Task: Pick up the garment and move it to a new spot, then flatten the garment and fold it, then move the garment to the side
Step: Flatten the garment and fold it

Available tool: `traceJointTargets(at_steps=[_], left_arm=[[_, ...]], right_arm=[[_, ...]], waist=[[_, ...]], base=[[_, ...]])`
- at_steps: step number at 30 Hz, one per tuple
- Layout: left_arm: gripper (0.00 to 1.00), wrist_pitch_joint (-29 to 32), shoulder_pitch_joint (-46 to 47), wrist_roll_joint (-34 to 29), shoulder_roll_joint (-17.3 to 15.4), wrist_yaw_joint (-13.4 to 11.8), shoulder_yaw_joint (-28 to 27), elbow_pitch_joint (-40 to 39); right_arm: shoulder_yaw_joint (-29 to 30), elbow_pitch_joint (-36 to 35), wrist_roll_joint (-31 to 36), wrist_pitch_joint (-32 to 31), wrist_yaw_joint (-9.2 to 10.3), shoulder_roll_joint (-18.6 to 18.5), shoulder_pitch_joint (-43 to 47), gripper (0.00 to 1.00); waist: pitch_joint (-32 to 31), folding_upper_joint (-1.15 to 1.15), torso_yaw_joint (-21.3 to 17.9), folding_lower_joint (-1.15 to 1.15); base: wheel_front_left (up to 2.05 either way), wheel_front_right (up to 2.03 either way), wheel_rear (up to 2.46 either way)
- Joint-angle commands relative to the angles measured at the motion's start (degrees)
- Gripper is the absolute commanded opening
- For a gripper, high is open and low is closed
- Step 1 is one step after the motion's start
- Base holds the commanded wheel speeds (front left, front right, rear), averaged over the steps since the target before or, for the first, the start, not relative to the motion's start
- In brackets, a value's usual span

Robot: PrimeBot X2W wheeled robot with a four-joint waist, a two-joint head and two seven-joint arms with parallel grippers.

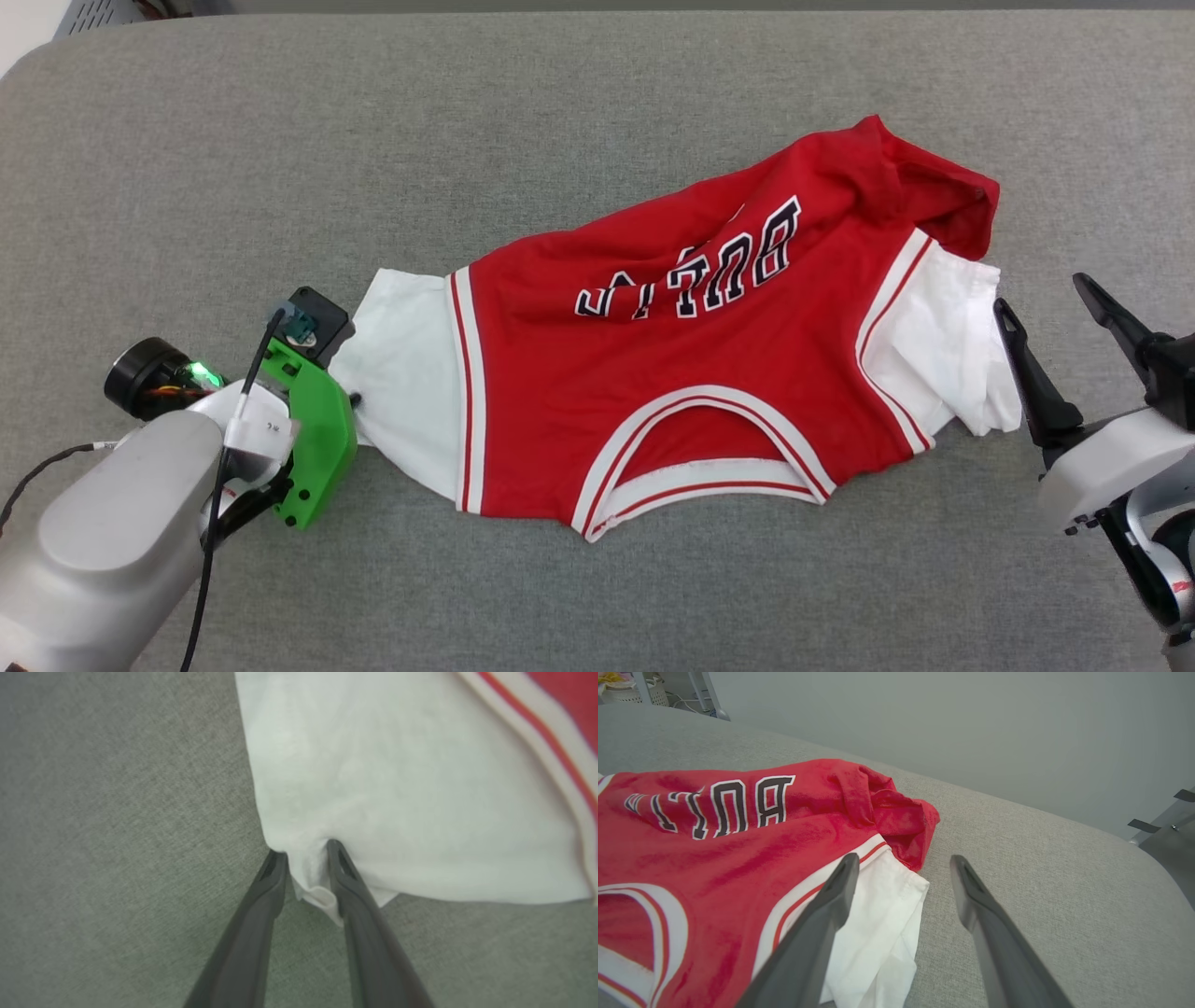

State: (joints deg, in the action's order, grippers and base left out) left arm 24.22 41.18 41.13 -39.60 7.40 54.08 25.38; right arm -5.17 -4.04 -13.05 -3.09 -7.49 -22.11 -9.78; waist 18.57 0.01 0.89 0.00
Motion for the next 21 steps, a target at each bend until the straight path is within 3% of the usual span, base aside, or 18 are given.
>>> traceJointTargets(at_steps=[1,10,16,21], left_arm=[[0.0,-2.17,-1.08,-0.46,1.05,-0.07,0.57,1.93],[0.0,-16.13,-2.3,-1.06,-0.03,-3.89,-3.91,0.86],[0.0,-18.42,-3.82,-1.25,-1.54,-7.39,-5.32,-4.82],[0.0,-18.06,-4.48,-1.96,-2.0,-9.39,-5.1,-9.33]], right_arm=[[0.06,-0.93,-0.5,-0.7,0.0,-0.93,0.41,1.0],[-1.33,-7.86,-6.0,-11.17,0.0,-11.68,2.67,1.0],[-3.73,-9.99,-13.7,-22.41,0.0,-18.29,2.54,1.0],[-6.54,-8.71,-19.34,-30.36,0.0,-21.45,0.94,1.0]], waist=[[-0.51,-0.01,0.05,0.0],[-2.9,-0.01,1.38,0.0],[-3.35,-0.01,2.39,0.0],[-2.81,-0.01,3.31,0.0]], base=[[0.0,0.0,0.0],[0.0,0.0,0.0],[0.0,0.0,0.0],[0.0,0.0,0.0]])
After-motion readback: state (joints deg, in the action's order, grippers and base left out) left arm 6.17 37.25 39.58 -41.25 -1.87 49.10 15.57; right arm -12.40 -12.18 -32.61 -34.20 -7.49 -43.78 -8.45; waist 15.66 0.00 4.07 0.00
